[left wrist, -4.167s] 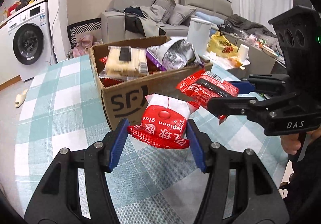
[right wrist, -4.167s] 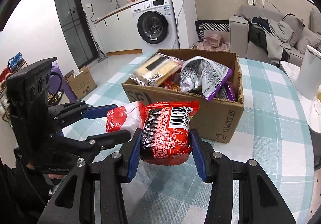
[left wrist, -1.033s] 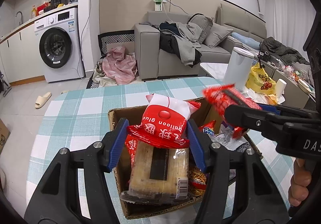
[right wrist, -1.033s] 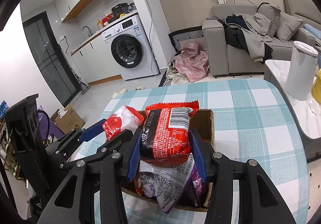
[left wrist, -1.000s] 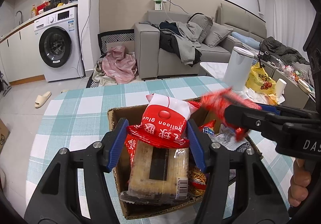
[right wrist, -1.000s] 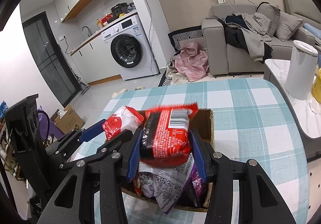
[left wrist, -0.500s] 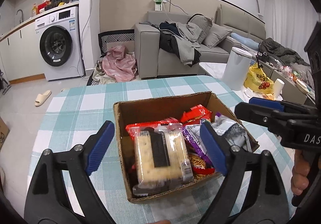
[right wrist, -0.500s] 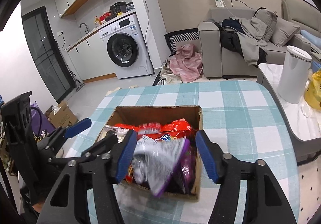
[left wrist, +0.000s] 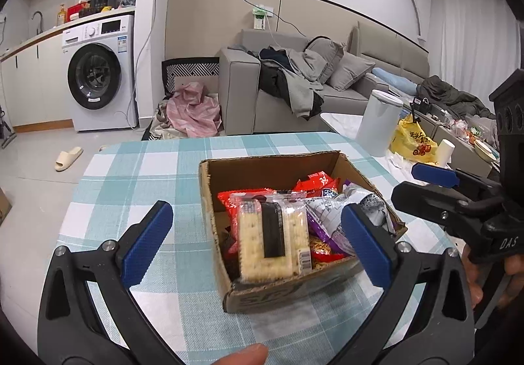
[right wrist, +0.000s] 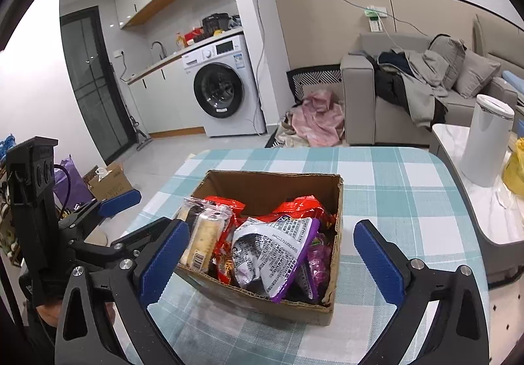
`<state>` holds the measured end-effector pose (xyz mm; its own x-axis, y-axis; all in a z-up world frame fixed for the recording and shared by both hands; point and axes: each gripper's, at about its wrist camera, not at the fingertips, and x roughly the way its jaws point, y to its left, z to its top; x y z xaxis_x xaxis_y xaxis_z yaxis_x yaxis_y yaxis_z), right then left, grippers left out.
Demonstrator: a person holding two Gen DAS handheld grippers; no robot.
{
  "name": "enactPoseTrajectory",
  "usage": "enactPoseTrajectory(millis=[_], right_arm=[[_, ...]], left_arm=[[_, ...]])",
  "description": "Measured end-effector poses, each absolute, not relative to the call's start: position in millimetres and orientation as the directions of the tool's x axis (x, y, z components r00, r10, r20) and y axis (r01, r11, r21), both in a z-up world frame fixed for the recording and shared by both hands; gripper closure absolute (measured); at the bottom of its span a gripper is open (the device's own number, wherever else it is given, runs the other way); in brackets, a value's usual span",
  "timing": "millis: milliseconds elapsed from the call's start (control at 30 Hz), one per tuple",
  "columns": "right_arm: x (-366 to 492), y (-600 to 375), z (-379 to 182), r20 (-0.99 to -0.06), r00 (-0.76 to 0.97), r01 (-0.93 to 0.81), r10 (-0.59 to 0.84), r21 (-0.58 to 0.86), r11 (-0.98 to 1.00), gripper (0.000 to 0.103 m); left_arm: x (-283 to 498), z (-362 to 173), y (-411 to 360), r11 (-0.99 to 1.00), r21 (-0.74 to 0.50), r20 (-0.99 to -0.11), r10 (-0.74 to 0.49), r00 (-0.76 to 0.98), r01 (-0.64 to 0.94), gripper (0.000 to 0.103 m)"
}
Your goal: Organize snacks
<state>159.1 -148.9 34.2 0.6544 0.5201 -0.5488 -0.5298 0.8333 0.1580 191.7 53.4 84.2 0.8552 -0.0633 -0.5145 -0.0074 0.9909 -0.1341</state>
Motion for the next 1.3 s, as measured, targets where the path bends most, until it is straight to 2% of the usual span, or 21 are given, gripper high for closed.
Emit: enactPoseTrajectory(millis=[600,1133,1300], right_arm=[[115.1,-168.2,21.0,-0.424,0.698,-0.573,0.577,0.151,0.805,0.0],[84.3,-167.8,-16.5,-0.41,0.714,-0.596,0.567,0.07,0.8,0.0],[81.0,-175.2,-27.1,-0.381,0.728,-0.591,0.57,0.075,0.803,0.0]], left_arm=[[126.6,67.0,58.2,0.993,-0.115,-0.468,-0.03,0.883,-0.027,0.001],[98.6,38.4,50.1,0.994,-0.104,-0.434,-0.024,0.901,-0.023,0.001],[99.9,32.5,48.5,0.995,-0.089,-0.426,0.0,0.905,-0.042,0.001]])
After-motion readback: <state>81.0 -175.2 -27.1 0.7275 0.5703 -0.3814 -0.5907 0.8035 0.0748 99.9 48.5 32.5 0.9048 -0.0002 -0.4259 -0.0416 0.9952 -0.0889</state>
